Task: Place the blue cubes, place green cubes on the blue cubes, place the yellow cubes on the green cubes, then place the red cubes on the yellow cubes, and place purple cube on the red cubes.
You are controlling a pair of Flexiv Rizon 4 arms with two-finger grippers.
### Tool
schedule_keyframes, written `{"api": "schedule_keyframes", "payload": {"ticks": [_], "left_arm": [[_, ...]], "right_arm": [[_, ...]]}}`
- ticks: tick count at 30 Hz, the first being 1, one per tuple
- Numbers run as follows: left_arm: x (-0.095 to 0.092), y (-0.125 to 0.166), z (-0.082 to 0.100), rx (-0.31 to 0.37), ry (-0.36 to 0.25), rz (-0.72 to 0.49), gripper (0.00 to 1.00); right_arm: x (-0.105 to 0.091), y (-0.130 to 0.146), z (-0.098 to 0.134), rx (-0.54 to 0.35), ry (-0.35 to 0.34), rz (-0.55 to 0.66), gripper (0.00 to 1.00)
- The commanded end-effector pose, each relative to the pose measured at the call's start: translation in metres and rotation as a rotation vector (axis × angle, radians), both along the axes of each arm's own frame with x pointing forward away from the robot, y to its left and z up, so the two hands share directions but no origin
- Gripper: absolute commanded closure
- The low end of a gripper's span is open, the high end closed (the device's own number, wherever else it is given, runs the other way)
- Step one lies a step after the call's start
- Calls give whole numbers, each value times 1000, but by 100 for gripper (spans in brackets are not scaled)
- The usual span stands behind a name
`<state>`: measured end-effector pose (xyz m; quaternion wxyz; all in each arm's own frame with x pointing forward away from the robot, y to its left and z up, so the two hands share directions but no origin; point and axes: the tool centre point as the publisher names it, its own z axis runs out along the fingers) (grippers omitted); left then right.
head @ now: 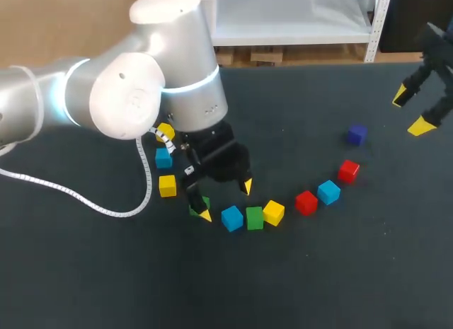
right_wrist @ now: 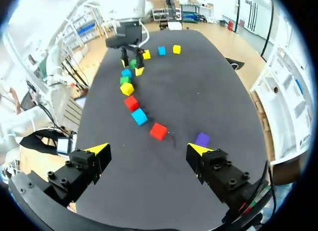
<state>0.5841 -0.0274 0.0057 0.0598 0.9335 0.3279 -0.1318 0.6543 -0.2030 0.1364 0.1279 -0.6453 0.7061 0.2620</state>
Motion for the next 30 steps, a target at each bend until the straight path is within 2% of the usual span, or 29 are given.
{"api": "schedule_keyframes", "payload": {"ticks": [1, 8, 11, 14, 16, 30], "left_arm": [[3, 0, 0, 4, 5, -2, 0], [6, -1, 0, 12, 13, -9, 0], [8, -2, 1, 17, 13, -12, 0], [10, -2, 2, 19, 10, -12, 0], [10, -2, 2, 19, 9, -11, 0], [5, -6, 1, 9, 8, -14, 0]], "right_arm": [[-1, -11, -10, 124, 0, -23, 0], [8, -16, -13, 88, -117, -104, 0], [11, -16, -14, 85, -142, -122, 0], [14, -14, -14, 76, -152, -107, 0], [15, -11, -14, 11, -149, -98, 0], [15, -10, -14, 25, -133, -89, 0]]}}
